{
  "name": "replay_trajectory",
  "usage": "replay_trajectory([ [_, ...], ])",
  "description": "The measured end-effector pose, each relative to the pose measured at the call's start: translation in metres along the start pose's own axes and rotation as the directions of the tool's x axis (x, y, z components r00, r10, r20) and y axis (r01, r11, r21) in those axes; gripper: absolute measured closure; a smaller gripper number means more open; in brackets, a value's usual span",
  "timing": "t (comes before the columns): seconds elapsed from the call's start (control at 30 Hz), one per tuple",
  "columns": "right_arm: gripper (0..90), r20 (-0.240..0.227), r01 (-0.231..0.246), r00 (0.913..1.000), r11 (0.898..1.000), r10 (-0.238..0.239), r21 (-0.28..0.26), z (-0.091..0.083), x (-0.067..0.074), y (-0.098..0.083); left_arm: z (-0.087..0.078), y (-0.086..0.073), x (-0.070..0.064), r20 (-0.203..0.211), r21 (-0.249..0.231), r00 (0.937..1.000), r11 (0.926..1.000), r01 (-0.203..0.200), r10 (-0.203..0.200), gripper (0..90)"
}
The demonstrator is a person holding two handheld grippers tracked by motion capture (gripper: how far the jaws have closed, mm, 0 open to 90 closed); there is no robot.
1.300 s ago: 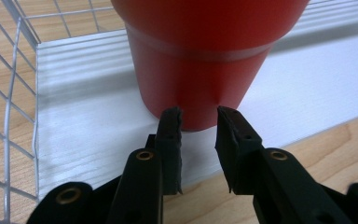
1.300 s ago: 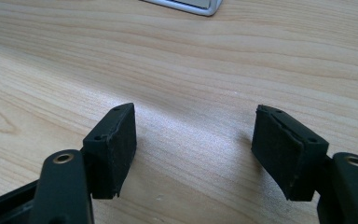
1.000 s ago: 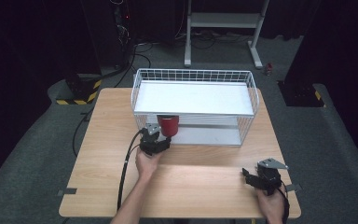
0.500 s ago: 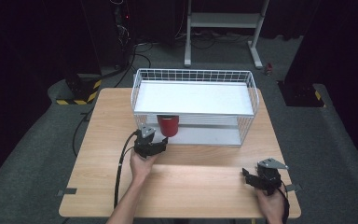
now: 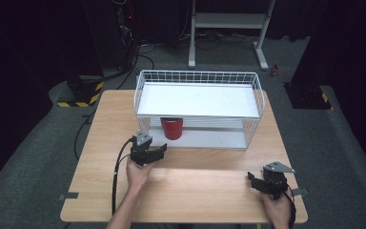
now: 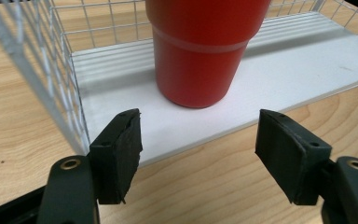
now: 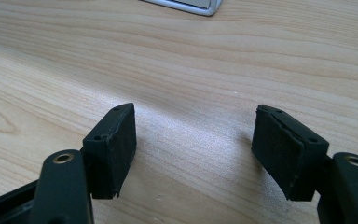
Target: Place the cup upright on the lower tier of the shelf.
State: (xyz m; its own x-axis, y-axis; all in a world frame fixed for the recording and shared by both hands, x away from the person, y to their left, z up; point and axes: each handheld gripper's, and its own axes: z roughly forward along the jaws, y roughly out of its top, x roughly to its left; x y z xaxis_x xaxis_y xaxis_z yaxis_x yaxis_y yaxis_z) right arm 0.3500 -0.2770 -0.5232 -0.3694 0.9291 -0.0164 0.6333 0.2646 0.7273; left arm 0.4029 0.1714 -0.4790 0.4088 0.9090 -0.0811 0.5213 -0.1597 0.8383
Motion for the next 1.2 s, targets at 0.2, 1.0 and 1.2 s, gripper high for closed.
replay_trajectory([
  [0.2,30.5,0.000,0.000,1.0000,1.000,0.000,0.000,0.000,0.000,0.000,-0.007,-0.003,0.003,0.010,-0.007,0.9999,1.0000,0.007,-0.007,30.1],
  [1.0,30.4,0.000,-0.002,1.0000,1.000,0.002,0.001,0.000,0.000,0.000,-0.023,-0.014,0.010,0.030,-0.006,0.9994,0.9999,0.016,-0.016,25.5],
  [1.2,30.5,0.000,0.000,1.0000,1.000,0.000,0.000,0.000,0.000,0.000,-0.027,-0.014,0.010,0.040,-0.014,0.9990,0.9997,0.021,-0.020,24.2],
])
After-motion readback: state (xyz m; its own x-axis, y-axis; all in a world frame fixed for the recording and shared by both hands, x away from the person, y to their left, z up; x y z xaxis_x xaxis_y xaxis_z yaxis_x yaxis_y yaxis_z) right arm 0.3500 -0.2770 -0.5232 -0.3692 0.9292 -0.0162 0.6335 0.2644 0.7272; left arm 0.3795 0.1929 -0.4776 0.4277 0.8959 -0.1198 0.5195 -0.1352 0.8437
